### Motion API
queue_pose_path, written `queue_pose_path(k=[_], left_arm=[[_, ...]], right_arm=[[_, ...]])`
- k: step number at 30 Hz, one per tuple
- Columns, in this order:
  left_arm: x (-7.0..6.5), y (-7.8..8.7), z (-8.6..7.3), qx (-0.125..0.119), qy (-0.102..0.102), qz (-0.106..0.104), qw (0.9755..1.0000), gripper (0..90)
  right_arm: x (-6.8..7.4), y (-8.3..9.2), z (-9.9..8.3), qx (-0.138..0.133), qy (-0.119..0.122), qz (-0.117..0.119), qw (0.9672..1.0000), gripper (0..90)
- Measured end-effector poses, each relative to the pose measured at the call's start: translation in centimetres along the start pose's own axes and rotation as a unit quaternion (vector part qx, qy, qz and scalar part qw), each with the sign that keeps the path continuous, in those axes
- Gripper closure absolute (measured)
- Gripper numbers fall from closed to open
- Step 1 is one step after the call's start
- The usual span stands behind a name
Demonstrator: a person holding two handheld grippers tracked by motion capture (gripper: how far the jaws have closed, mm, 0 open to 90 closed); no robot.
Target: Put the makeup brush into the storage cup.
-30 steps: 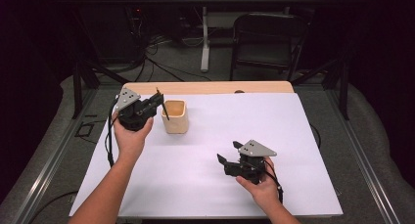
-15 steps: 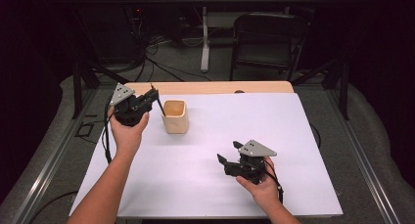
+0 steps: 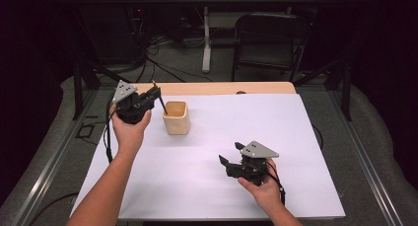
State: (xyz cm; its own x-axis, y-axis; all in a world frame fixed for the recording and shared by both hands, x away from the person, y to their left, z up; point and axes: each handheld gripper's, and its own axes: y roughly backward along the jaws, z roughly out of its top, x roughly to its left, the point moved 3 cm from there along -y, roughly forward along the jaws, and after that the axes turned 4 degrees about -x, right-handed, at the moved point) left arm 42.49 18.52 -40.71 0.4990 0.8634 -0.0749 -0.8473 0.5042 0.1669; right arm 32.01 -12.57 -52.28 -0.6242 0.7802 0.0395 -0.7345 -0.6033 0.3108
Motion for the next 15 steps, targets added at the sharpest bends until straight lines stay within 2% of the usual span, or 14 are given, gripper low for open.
queue_pose_path(k=[15], left_arm=[[-0.42,-1.00,0.48,-0.001,-0.003,-0.004,1.0000,82.6]], right_arm=[[-0.11,0.04,0.00,0.001,0.000,-0.001,1.0000,28.0]])
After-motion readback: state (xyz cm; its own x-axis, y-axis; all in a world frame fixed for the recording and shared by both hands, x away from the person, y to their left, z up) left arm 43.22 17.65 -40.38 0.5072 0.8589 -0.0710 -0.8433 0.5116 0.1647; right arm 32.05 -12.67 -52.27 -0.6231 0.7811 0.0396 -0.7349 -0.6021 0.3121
